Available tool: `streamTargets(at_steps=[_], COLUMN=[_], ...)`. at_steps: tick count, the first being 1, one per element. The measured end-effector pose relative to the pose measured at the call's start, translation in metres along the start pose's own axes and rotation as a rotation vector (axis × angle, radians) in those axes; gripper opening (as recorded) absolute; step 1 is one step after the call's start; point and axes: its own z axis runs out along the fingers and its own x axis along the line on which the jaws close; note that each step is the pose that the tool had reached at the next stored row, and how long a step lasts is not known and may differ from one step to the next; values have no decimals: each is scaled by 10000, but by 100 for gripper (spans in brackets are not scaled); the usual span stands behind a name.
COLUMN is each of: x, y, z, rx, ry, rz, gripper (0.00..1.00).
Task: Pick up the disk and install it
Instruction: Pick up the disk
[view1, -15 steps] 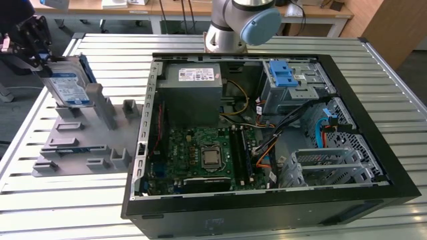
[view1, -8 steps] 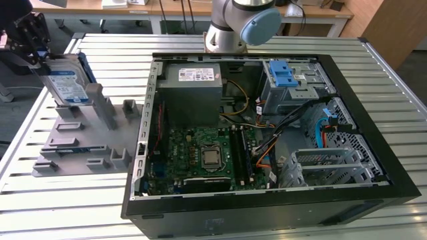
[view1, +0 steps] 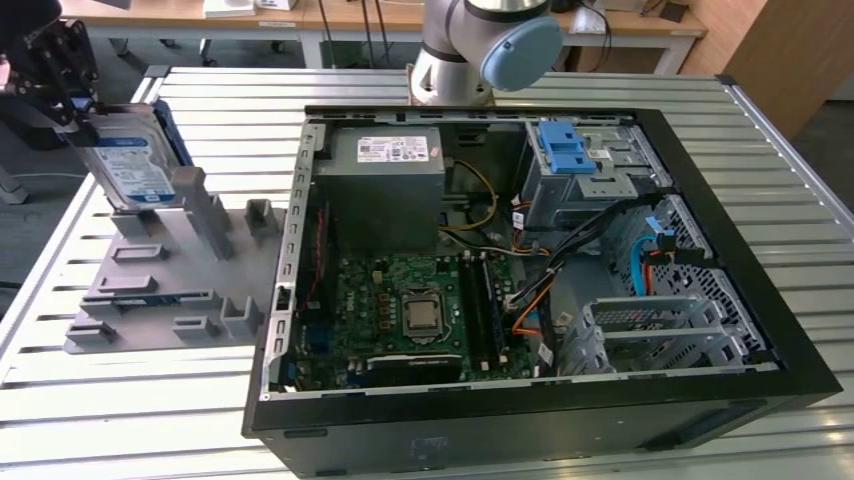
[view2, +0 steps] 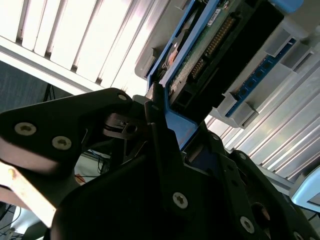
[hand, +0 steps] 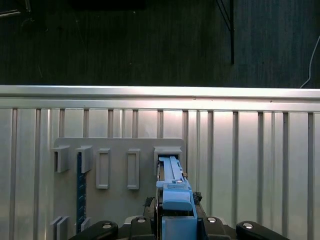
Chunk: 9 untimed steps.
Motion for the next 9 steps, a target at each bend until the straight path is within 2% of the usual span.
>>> streamTargets(at_steps=[9], x=[1], y=[1], z=[-58], rx=[8], ry=[-1], rz=[1], gripper=[36])
